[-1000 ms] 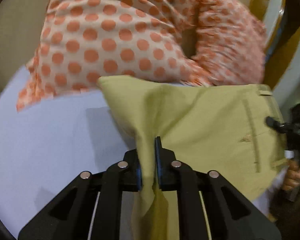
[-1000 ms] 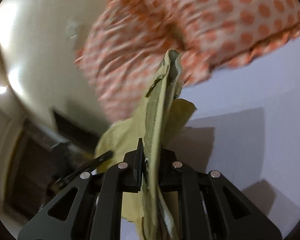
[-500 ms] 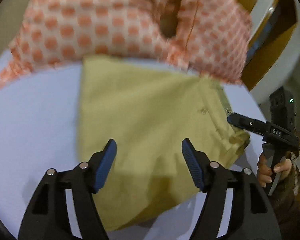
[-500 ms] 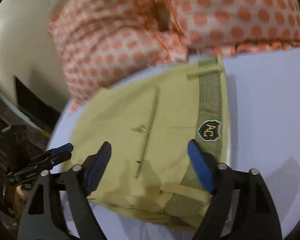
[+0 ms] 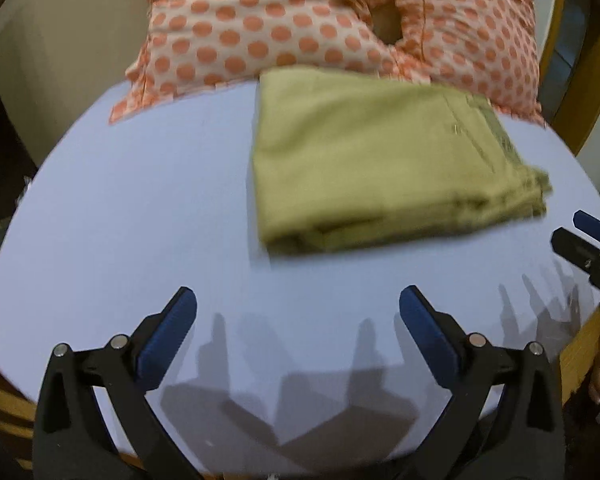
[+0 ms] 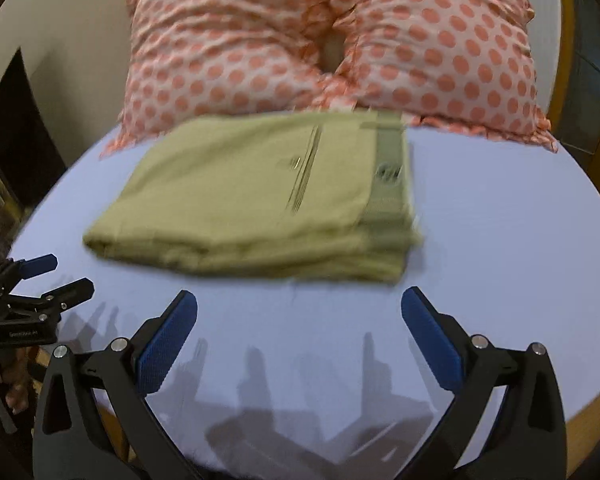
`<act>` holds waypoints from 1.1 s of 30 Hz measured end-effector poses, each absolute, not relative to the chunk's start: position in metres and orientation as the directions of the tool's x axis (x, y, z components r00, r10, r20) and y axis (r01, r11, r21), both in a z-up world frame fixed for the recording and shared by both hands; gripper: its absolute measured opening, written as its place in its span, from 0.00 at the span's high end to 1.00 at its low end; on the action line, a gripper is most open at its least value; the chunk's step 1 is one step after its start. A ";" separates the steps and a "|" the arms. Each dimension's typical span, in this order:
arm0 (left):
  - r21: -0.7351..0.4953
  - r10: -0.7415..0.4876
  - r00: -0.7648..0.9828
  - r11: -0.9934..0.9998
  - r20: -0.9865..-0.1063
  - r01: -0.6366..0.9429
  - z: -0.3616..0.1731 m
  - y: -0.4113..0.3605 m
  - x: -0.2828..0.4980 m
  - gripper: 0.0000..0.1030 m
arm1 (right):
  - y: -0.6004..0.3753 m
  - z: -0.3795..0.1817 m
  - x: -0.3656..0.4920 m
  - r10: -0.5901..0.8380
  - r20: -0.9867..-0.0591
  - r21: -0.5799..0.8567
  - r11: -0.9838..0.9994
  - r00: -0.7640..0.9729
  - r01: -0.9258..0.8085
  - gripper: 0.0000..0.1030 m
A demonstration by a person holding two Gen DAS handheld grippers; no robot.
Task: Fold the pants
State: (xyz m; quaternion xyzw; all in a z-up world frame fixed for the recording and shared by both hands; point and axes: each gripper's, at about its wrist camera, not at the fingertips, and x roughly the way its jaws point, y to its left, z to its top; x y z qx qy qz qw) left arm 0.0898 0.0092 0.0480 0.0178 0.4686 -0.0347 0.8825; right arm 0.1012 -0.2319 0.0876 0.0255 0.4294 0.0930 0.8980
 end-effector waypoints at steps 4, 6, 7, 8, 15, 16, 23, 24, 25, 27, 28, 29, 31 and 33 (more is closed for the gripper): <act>0.021 -0.026 0.539 0.997 -0.842 0.080 0.032 0.003 0.080 0.02 | -0.214 0.068 0.102 0.154 -0.814 0.101 0.987 0.559 -0.125 0.01; 0.012 -0.029 0.552 0.997 -0.833 0.071 0.032 0.004 0.077 0.02 | -0.208 0.063 0.104 0.118 -0.831 0.075 0.992 0.543 -0.101 0.01; 0.011 -0.029 0.555 0.998 -0.831 0.069 0.032 0.004 0.077 0.02 | -0.207 0.058 0.105 0.101 -0.845 0.063 0.994 0.526 -0.091 0.01; 0.013 -0.027 0.561 0.998 -0.827 0.067 0.032 0.004 0.075 0.02 | -0.204 0.057 0.105 0.077 -0.842 0.034 0.995 0.535 -0.091 0.01; 0.007 -0.022 0.597 0.999 -0.802 0.047 0.030 0.003 0.069 0.02 | -0.202 0.056 0.099 0.075 -0.837 0.038 0.996 0.542 -0.078 0.01; 0.008 -0.020 0.600 0.999 -0.800 0.044 0.030 0.003 0.069 0.02 | -0.202 0.056 0.099 0.074 -0.837 0.038 0.996 0.542 -0.078 0.01; 0.009 -0.018 0.604 0.999 -0.797 0.041 0.029 0.003 0.070 0.02 | -0.203 0.056 0.100 0.076 -0.838 0.038 0.996 0.541 -0.081 0.01; 0.009 -0.018 0.604 0.999 -0.797 0.041 0.029 0.003 0.070 0.02 | -0.203 0.056 0.100 0.076 -0.837 0.038 0.996 0.541 -0.081 0.01; 0.009 -0.018 0.603 0.999 -0.797 0.041 0.030 0.003 0.070 0.02 | -0.203 0.056 0.100 0.076 -0.837 0.038 0.996 0.542 -0.081 0.01; 0.009 -0.018 0.604 0.999 -0.797 0.042 0.029 0.003 0.070 0.02 | -0.203 0.056 0.100 0.076 -0.837 0.037 0.996 0.542 -0.082 0.01; 0.009 -0.018 0.604 0.999 -0.797 0.042 0.030 0.003 0.070 0.02 | -0.203 0.056 0.100 0.076 -0.837 0.038 0.996 0.542 -0.081 0.01; 0.009 -0.018 0.604 0.999 -0.797 0.042 0.030 0.003 0.070 0.02 | -0.203 0.056 0.100 0.076 -0.837 0.038 0.996 0.542 -0.081 0.01; 0.009 -0.018 0.604 0.999 -0.797 0.043 0.030 0.003 0.070 0.02 | -0.203 0.056 0.100 0.076 -0.837 0.038 0.996 0.542 -0.082 0.01; 0.009 -0.018 0.603 0.999 -0.797 0.042 0.029 0.003 0.070 0.02 | -0.203 0.056 0.100 0.076 -0.837 0.038 0.996 0.542 -0.082 0.01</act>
